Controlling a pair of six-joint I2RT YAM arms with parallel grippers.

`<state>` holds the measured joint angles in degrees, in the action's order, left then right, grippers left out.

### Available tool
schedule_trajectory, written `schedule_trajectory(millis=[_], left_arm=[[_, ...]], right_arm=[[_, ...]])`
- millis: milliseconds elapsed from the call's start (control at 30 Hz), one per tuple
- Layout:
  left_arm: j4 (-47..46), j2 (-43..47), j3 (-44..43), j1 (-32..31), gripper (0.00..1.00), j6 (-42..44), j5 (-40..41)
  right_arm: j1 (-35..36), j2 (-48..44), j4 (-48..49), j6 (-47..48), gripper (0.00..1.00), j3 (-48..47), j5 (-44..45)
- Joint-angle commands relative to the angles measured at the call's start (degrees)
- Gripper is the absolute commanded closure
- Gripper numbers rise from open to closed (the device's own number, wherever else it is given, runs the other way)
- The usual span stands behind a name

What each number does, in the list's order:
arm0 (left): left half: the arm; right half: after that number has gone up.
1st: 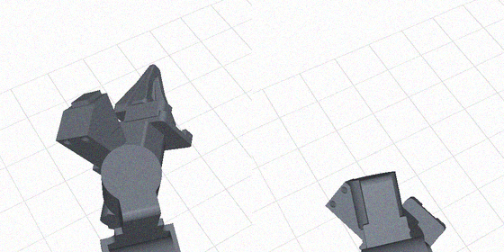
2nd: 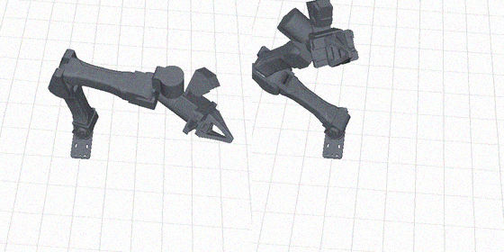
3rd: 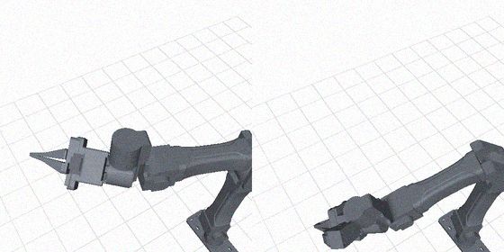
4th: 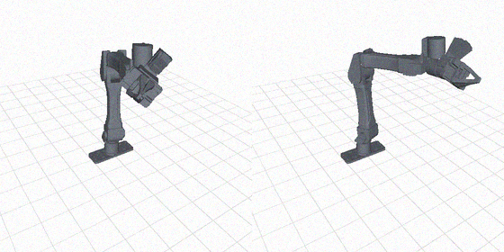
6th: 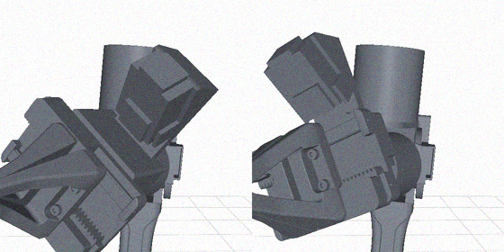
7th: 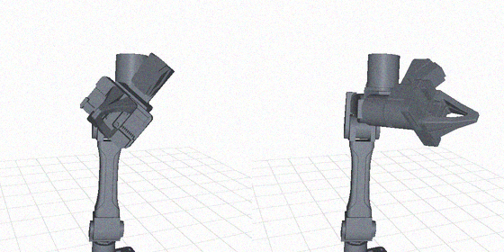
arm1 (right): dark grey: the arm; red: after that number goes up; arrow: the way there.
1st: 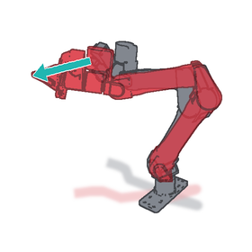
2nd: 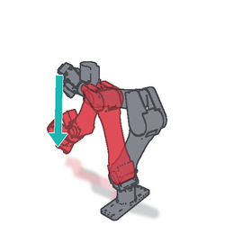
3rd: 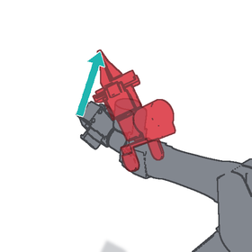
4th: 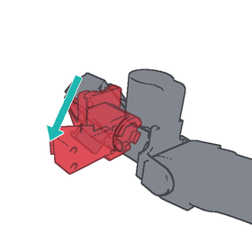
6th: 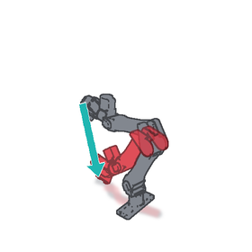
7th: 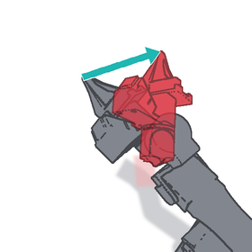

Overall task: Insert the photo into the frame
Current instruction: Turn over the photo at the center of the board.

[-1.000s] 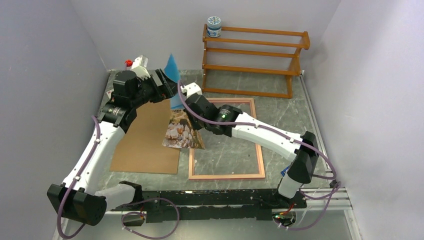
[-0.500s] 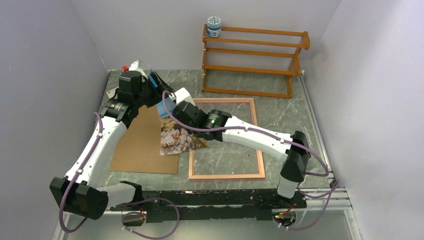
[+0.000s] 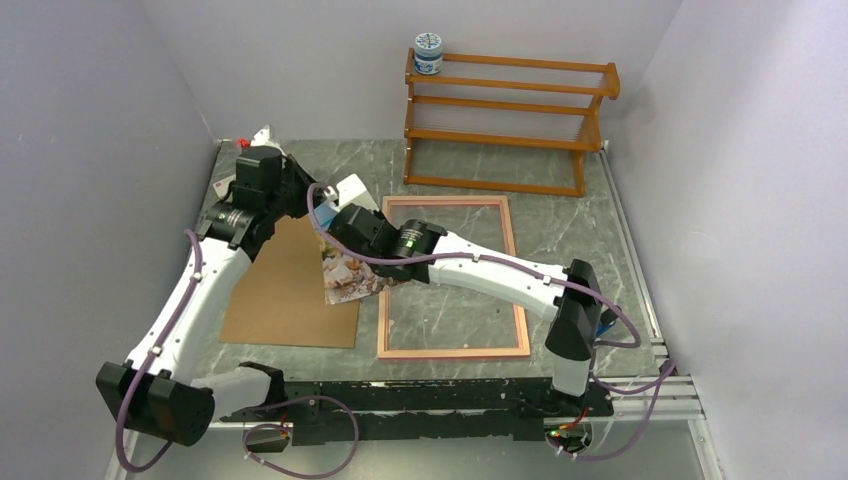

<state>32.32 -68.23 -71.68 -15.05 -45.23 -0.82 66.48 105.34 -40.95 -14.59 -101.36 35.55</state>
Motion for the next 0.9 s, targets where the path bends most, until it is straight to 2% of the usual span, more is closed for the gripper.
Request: schedule_trajectory(millis=[0, 100, 167, 233, 333, 400, 567, 700, 867], left_arm=[[-3.61, 5.58, 0.42, -0.13, 0.97, 1.81, 2.42], [-4.86, 6.11, -0.22, -0.11, 0.97, 4.16, -0.09], [-4.33, 5.67, -2.14, -0.16, 0.97, 6.33, -1.78], [-3.21, 5.17, -4.21, -0.16, 0.98, 8.64, -3.45], [-2.3, 4.8, -7.2, -0.15, 0.97, 12.37, -6.62], [-1.31, 4.64, -9.27, -0.15, 0.97, 14.71, -9.06], [2.31, 3.31, -15.23, -0.16, 0.98, 19.43, -18.62], [1.49, 2.34, -18.05, -0.16, 0.97, 18.86, -29.91], [-8.08, 1.21, -16.63, -0.11, 0.98, 13.85, -46.5]], right_arm=[[0.18, -2.67, 1.79, -0.5, 0.83, -0.4, 0.76], [0.16, -5.61, 5.35, 0.7, 0.44, 2.7, -3.49], [0.14, -8.48, 7.9, 1.77, 0.26, 4.78, -8.41], [0.16, -12.47, 12.15, 4.3, 0.14, 8.59, -14.63], [0.06, -20.99, 23.16, 7.13, 0.06, 17.36, -25.68], [-0.47, -26.47, 29.18, 7.24, 0.03, 22.48, -30.09], [-6.42, -35.82, 37.13, 0.82, 0.02, 29.52, -37.61], [-16.49, -39.8, 38.89, -10.89, 0.03, 33.14, -39.07], [-27.22, -41.97, 33.06, -20.77, 0.04, 35.32, -33.78]])
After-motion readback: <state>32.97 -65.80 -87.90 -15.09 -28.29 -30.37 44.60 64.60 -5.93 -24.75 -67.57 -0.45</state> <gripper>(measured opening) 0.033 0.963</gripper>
